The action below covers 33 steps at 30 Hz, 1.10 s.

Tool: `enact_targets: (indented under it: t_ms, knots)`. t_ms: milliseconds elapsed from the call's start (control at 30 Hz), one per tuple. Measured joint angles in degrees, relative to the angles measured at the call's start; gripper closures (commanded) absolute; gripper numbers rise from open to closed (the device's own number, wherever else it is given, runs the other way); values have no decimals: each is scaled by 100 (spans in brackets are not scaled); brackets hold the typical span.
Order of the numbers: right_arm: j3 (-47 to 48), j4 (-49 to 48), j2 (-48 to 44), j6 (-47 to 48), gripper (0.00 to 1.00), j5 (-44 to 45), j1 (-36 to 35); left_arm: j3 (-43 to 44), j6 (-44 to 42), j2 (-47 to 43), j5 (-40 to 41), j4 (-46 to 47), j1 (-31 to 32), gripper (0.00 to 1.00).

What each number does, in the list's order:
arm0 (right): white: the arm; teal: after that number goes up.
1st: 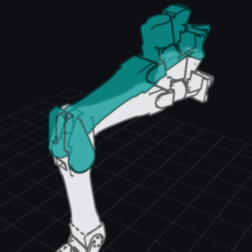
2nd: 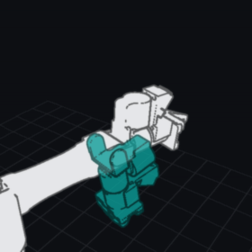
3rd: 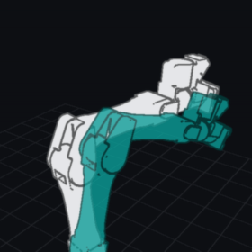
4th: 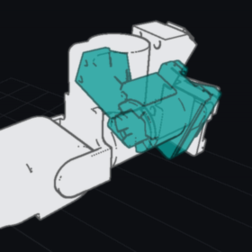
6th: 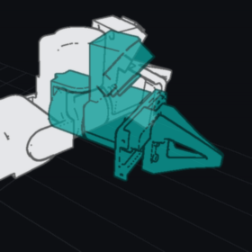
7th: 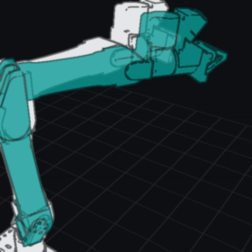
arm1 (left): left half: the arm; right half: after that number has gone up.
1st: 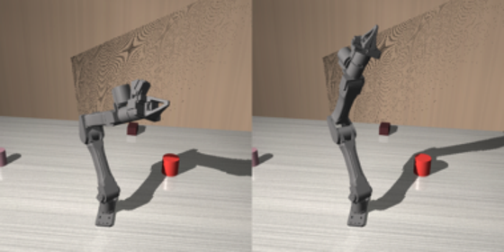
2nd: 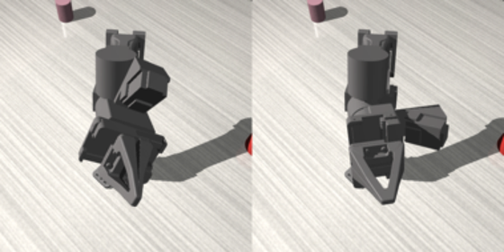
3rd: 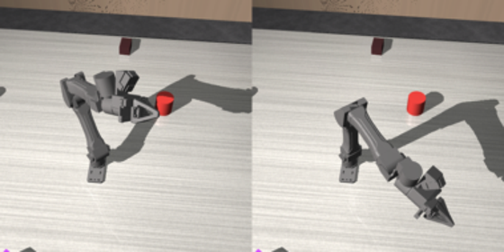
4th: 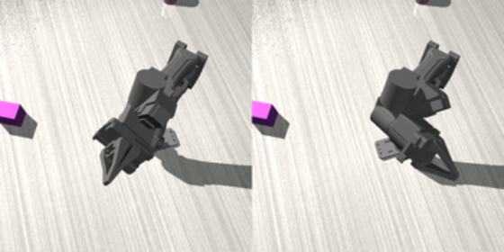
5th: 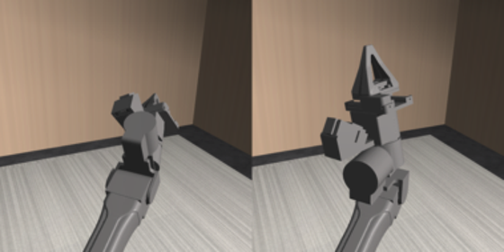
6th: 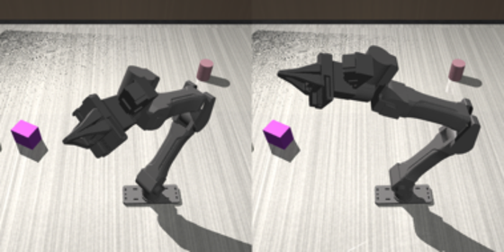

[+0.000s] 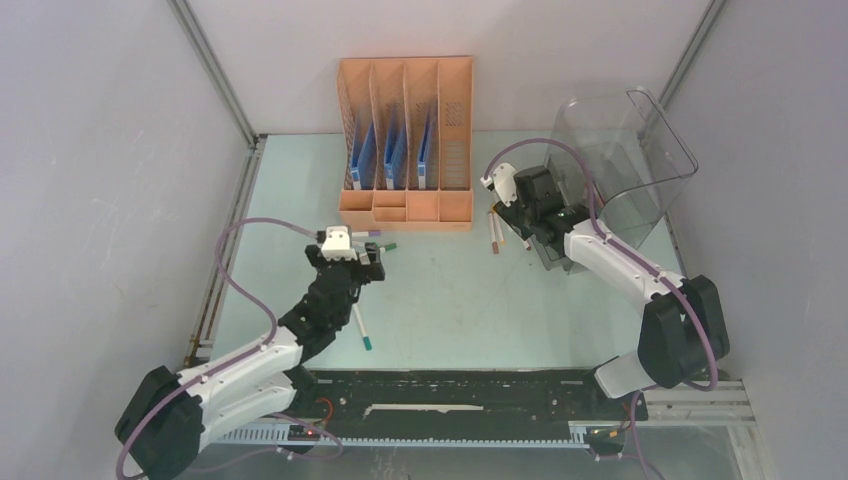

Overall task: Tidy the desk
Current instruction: Pick up the stationery from the center of the board.

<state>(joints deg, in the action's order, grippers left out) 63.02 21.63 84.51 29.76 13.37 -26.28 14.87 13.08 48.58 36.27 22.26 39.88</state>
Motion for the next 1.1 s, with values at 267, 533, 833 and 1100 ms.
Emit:
enact_targets:
  t_ms: [267, 533, 833, 1100]
  knots:
    - [2, 33, 0, 22, 41, -2, -44, 1108, 629, 1139, -868, -782, -1515, 16]
    - [0, 42, 0, 57, 41, -22, -90, 2194, 1161, 2841, -2168, -1714, -2555, 49]
    - [0, 42, 0, 81, 41, -24, -109, 2848, 1248, 3644, -2813, -2459, -2629, 64]
    - [2, 44, 0, 90, 41, -42, -120, 2848, 1287, 3672, -3001, -2638, -2632, 63]
